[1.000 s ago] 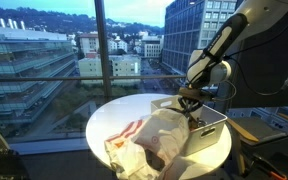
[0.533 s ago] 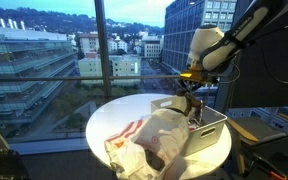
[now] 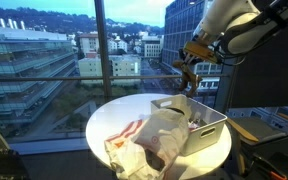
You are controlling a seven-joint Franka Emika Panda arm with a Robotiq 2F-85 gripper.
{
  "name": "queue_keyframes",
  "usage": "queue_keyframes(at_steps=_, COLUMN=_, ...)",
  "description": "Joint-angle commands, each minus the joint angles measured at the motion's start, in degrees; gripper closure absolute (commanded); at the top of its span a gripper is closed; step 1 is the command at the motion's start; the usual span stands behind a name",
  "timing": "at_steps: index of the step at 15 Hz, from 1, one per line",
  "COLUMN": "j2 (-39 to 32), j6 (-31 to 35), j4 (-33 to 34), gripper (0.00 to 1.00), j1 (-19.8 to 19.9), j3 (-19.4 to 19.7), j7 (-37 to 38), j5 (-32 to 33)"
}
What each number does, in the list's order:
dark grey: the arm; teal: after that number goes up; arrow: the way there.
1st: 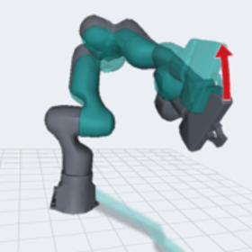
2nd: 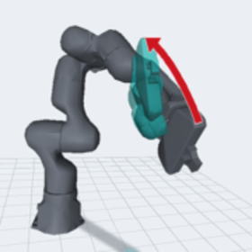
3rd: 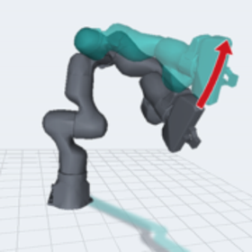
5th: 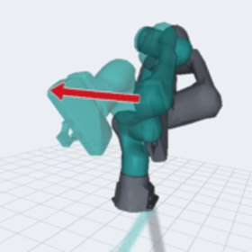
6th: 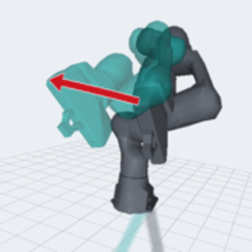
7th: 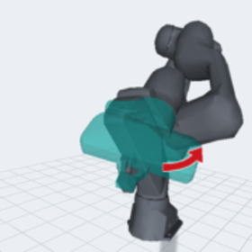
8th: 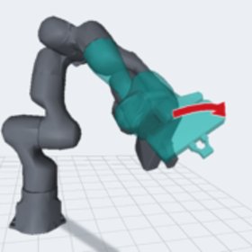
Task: Remove the black bowl from the plastic bag, put it in the white basket, remove the duster and toy moose from the white basket and put them in the plastic bag
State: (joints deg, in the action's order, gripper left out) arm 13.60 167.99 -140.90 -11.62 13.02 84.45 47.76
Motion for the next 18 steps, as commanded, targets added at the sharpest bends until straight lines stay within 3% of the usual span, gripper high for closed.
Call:
queue_keyframes(at_steps=1, j2=6.3, j6=9.3, j4=-4.4, gripper=0.98, j1=0.1, j3=0.5, j7=1.8, j5=0.7)
queue_keyframes(at_steps=4, j2=5.5, j6=20.5, j4=-6.9, gripper=0.98, j1=-1.6, j3=3.5, j7=0.4, j5=-1.2)
queue_keyframes(at_steps=9, j2=-0.1, j6=42.8, j4=-10.2, gripper=0.98, j1=-4.0, j3=10.2, j7=0.0, j5=1.2)
queue_keyframes(at_steps=14, j2=-10.1, j6=64.4, j4=-8.8, gripper=0.98, j1=-6.4, j3=15.4, j7=4.6, j5=6.1)
queue_keyframes(at_steps=16, j2=-12.1, j6=71.1, j4=-7.7, gripper=0.98, j1=-5.7, j3=15.4, j7=6.0, j5=9.4)
queue_keyframes(at_steps=17, j2=-11.5, j6=72.8, j4=-7.5, gripper=0.98, j1=2.1, j3=7.6, j7=6.4, j5=11.3)
queue_keyframes(at_steps=18, j2=-10.3, j6=73.3, j4=-7.4, gripper=0.98, j1=3.3, j3=6.2, j7=5.8, j5=12.9)
